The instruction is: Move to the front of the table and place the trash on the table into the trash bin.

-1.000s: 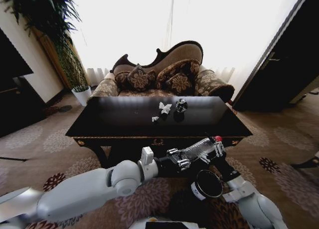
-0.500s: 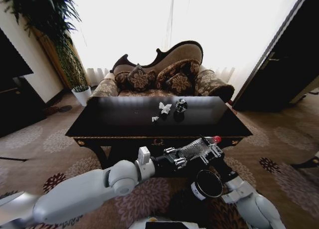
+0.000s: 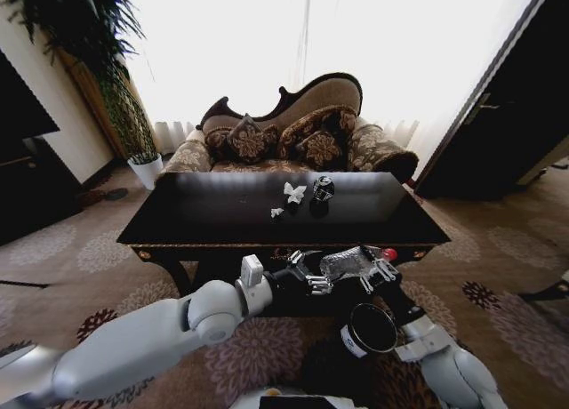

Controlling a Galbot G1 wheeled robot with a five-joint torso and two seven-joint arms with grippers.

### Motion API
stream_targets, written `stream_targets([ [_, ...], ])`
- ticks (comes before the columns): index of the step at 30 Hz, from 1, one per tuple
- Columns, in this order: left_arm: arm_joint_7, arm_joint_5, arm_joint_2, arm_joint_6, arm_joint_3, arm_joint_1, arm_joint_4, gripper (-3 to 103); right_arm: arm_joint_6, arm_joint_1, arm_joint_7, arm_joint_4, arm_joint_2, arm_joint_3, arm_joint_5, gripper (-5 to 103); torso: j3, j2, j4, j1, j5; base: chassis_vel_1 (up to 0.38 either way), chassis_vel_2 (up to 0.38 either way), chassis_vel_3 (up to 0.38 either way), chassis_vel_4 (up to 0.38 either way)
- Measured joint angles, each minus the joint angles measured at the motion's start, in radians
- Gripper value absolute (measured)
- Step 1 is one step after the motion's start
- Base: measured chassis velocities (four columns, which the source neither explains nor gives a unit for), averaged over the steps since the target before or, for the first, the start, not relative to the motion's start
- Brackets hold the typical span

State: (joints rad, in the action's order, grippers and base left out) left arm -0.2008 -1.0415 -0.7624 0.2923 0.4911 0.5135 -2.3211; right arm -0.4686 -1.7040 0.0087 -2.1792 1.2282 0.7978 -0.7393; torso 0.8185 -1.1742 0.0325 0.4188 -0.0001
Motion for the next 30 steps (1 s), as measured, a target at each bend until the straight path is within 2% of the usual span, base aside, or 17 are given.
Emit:
stream_targets([
  [3, -0.001, 0.005, 0.01, -0.007, -0.029, 0.016, -0.007, 97, 0.0, 0.0, 0.0, 0.007, 0.003, -0.003, 0.001, 25, 0.0, 0.0, 0.0001, 0.0, 0.0001, 0.0, 0.0, 0.0, 0.0],
  [7, 0.009, 0.04, 0.043, -0.021, -0.181, 0.118, -0.009, 100, 0.005, 0.003, 0.004, 0.034, 0.007, -0.016, 0.03, 25, 0.0, 0.0, 0.0, 0.0, -0.0001, 0.0, 0.0, 0.0, 0.0],
  [8, 0.009, 0.04, 0.043, -0.021, -0.181, 0.118, -0.009, 100, 0.005, 0.003, 0.004, 0.034, 0.007, -0.016, 0.03, 25, 0.0, 0.0, 0.0, 0.0, -0.0001, 0.0, 0.0, 0.0, 0.0],
  [10, 0.021, 0.065, 0.055, -0.03, -0.273, 0.185, 0.001, 100, 0.017, 0.007, 0.005, 0.047, 0.007, -0.023, 0.063, 25, 0.0, 0.0, 0.0, 0.0, -0.0001, 0.0, 0.0, 0.0, 0.0],
  [12, 0.042, 0.091, 0.071, -0.044, -0.406, 0.285, 0.016, 100, 0.036, 0.01, 0.006, 0.061, 0.007, -0.032, 0.11, 25, 0.0, 0.0, 0.0, 0.0, 0.0, 0.0, 0.0, 0.0, 0.0],
  [13, 0.042, 0.091, 0.071, -0.044, -0.406, 0.285, 0.016, 100, 0.036, 0.01, 0.006, 0.061, 0.007, -0.032, 0.11, 25, 0.0, 0.0, 0.0, 0.0, 0.0, 0.0, 0.0, 0.0, 0.0],
  [14, 0.05, 0.092, 0.079, -0.048, -0.45, 0.323, 0.018, 100, 0.041, 0.011, 0.006, 0.065, 0.006, -0.034, 0.126, 25, 0.0, 0.0, -0.0001, 0.0, -0.0002, 0.0, 0.0, 0.0, 0.0],
  [15, 0.057, 0.092, 0.086, -0.053, -0.488, 0.354, 0.019, 100, 0.047, 0.012, 0.006, 0.071, 0.005, -0.036, 0.145, 25, 0.0, 0.0, -0.0002, 0.0, -0.0004, 0.0, 0.0, 0.0, 0.0],
  [16, 0.073, 0.088, 0.113, -0.068, -0.576, 0.426, 0.021, 100, 0.061, 0.012, 0.008, 0.084, 0.006, -0.04, 0.19, 25, 0.0, 0.0, -0.0003, 0.0, -0.0001, 0.0, 0.0, 0.0, 0.0],
  [17, 0.077, 0.088, 0.123, -0.077, -0.614, 0.451, 0.025, 100, 0.067, 0.013, 0.008, 0.09, 0.007, -0.04, 0.212, 25, 0.0, 0.0, -0.0003, 0.0, -0.0002, 0.0, 0.0, 0.0, 0.0],
  [18, 0.077, 0.088, 0.123, -0.077, -0.614, 0.451, 0.025, 100, 0.067, 0.013, 0.008, 0.09, 0.007, -0.04, 0.212, 25, 0.0, 0.0, -0.0003, 0.0, -0.0002, 0.0, 0.0, 0.0, 0.0],
  [19, 0.086, 0.092, 0.135, -0.089, -0.69, 0.496, 0.035, 100, 0.078, 0.013, 0.01, 0.1, 0.012, -0.043, 0.251, 25, 0.0, 0.0, -0.0002, 0.0, -0.0001, 0.0, 0.0, 0.0, 0.0],
  [22, 0.094, 0.102, 0.139, -0.108, -0.837, 0.57, 0.066, 100, 0.101, 0.014, 0.013, 0.122, 0.018, -0.052, 0.333, 25, 0.0, 0.0, -0.0001, 0.0, 0.0, 0.0, 0.0, 0.0, 0.0],
  [23, 0.094, 0.102, 0.139, -0.108, -0.837, 0.57, 0.066, 100, 0.101, 0.014, 0.013, 0.122, 0.018, -0.052, 0.333, 25, 0.0, 0.0, -0.0001, 0.0, 0.0, 0.0, 0.0, 0.0, 0.0],
  [26, 0.094, 0.113, 0.123, -0.123, -0.959, 0.651, 0.09, 100, 0.132, 0.023, 0.02, 0.146, 0.022, -0.065, 0.432, 25, 0.0, 0.0, -0.0001, 0.0, -0.0002, 0.0, 0.0, 0.0, 0.0],
  [29, 0.095, 0.115, 0.109, -0.127, -1.001, 0.678, 0.1, 100, 0.148, 0.027, 0.023, 0.154, 0.022, -0.072, 0.481, 25, 0.0, 0.0, -0.0002, 0.0, -0.0001, 0.0, 0.0, 0.0, 0.0],
  [30, 0.096, 0.117, 0.091, -0.133, -1.05, 0.701, 0.116, 100, 0.165, 0.033, 0.028, 0.164, 0.023, -0.077, 0.541, 25, 0.0, 0.0, -0.0001, 0.0, -0.0001, 0.0, 0.0, 0.0, 0.0],
])
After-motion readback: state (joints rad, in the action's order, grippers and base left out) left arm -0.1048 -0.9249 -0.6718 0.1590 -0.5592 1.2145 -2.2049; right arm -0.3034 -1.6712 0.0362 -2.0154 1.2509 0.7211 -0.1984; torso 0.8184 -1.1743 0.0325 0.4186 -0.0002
